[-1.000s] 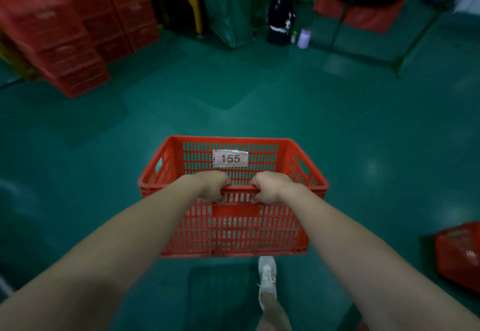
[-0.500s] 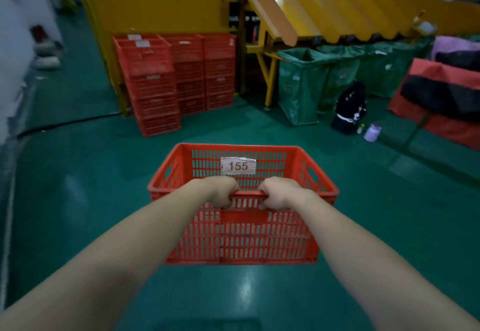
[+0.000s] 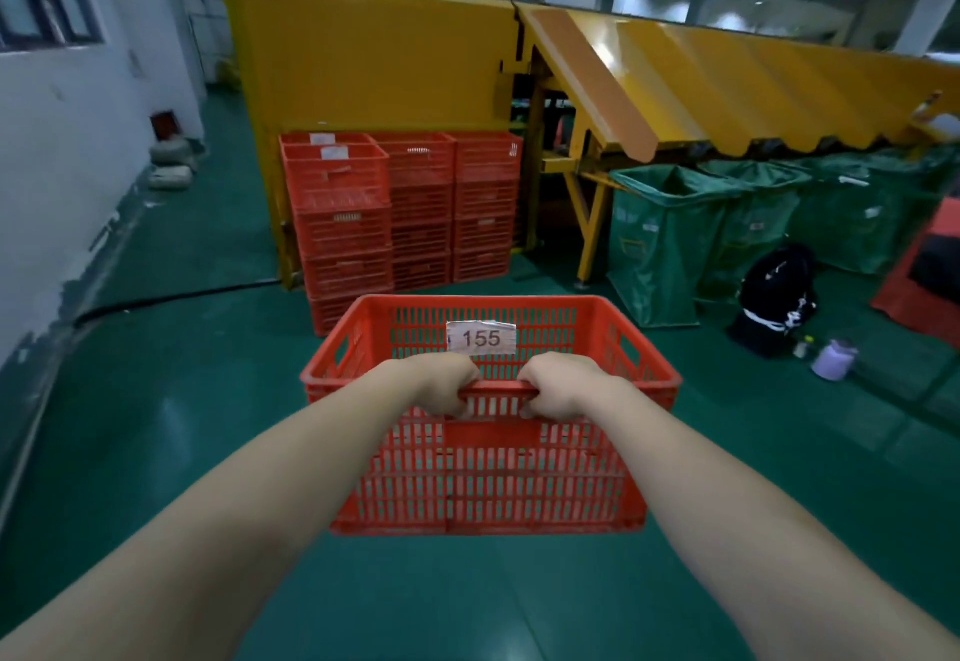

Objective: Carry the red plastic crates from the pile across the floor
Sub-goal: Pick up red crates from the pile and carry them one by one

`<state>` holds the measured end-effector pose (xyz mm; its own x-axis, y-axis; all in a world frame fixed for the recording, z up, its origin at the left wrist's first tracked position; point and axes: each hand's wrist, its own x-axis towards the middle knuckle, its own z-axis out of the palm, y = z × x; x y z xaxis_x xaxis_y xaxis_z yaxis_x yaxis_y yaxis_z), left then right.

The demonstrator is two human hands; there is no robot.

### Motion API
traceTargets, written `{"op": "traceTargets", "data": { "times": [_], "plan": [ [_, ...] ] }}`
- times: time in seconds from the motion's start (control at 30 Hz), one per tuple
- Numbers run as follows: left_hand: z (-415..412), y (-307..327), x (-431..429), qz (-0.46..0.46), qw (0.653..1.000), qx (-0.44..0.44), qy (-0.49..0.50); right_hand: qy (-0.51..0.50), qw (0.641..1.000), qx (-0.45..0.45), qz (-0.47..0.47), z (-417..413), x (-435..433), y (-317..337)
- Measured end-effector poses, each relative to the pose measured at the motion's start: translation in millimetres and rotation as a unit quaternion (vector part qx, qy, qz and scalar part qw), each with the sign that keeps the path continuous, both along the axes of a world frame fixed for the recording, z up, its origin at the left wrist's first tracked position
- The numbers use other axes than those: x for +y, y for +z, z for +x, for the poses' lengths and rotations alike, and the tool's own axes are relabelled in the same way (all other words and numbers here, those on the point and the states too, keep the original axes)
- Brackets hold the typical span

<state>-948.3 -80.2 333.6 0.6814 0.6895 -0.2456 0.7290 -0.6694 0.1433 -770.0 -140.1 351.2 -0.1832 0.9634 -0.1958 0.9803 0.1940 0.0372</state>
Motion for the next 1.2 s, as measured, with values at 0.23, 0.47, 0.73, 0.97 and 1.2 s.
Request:
{"op": "traceTargets", "data": {
  "times": [0.23,0.47,0.73,0.97,1.2],
  "plan": [
    [20.1,14.7,155.2,0.027,0.999,0.005,-0.022,-0.008,1.0,-0.001,0.023,17.6,151.2,8.5],
    [59.4,11.6,286.3,0.042,0.999,-0.003,-0.024,-0.001,1.0,-0.002,0.027,59.1,286.0,5.1],
    [137.4,-1.5,464.0,0.04,0.999,-0.013,0.025,0.03,0.999,-0.013,0.024,139.8,480.7,-9.4],
    [206.6,6.3,603.6,0.043,0.997,-0.03,0.058,0.067,0.997,-0.022,0.029,212.3,637.3,1.2],
    [240.6,-4.8,750.4,0.045,0.995,-0.032,0.081,0.089,0.995,-0.016,0.034,248.8,788.9,-6.1]
  ]
}}
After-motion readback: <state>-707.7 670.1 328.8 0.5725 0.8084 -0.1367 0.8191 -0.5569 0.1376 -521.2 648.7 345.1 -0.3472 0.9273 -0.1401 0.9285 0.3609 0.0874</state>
